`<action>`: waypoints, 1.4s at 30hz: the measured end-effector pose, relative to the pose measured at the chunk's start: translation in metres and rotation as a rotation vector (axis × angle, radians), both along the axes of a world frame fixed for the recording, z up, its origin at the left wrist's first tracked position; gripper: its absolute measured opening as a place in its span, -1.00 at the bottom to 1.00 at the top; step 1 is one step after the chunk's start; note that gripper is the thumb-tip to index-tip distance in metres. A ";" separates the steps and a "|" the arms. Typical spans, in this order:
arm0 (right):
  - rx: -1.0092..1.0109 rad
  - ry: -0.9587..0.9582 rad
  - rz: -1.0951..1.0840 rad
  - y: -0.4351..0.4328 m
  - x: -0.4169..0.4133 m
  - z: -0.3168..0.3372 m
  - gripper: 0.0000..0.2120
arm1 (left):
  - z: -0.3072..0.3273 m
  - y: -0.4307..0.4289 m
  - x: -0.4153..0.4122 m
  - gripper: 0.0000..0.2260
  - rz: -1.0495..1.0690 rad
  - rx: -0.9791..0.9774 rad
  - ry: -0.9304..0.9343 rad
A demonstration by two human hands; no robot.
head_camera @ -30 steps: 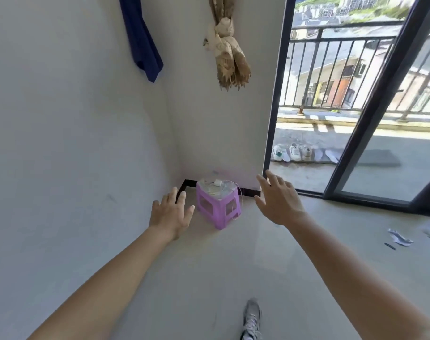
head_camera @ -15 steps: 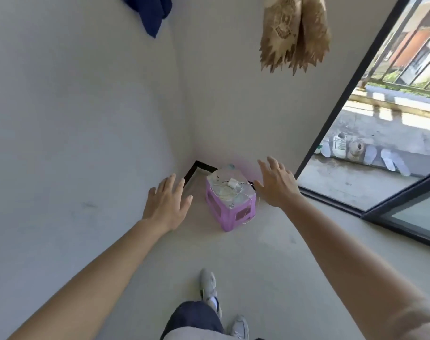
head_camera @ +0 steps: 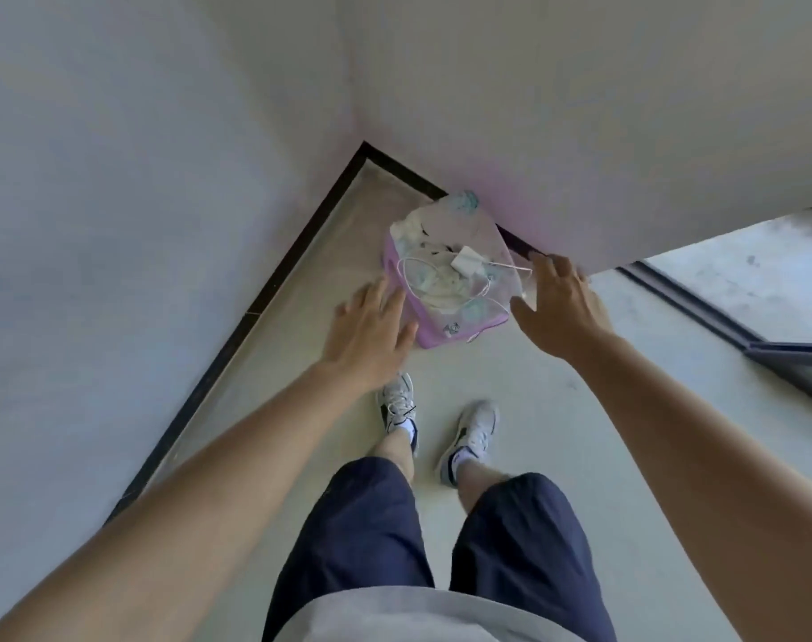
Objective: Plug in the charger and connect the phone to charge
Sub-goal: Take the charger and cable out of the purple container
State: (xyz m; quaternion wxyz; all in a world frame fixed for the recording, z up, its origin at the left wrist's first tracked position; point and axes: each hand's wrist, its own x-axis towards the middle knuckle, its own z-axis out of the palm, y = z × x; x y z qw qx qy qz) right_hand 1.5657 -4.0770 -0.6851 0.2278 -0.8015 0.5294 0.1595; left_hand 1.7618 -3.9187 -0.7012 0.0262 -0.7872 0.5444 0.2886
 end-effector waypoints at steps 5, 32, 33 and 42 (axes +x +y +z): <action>0.104 -0.036 -0.114 -0.036 0.025 -0.136 -0.43 | -0.123 -0.051 -0.007 -0.54 0.042 -0.008 0.116; -0.106 -0.534 -0.307 -0.071 0.059 -0.056 -0.42 | -0.052 -0.065 0.014 -0.87 0.438 -0.649 0.190; -0.113 -0.558 -0.293 -0.072 0.064 -0.032 -0.43 | -0.029 -0.064 0.017 -0.83 0.502 -0.688 0.211; -0.064 -0.848 -0.136 -0.034 0.096 0.171 -0.47 | 0.195 0.002 0.015 -0.68 1.239 -0.931 0.487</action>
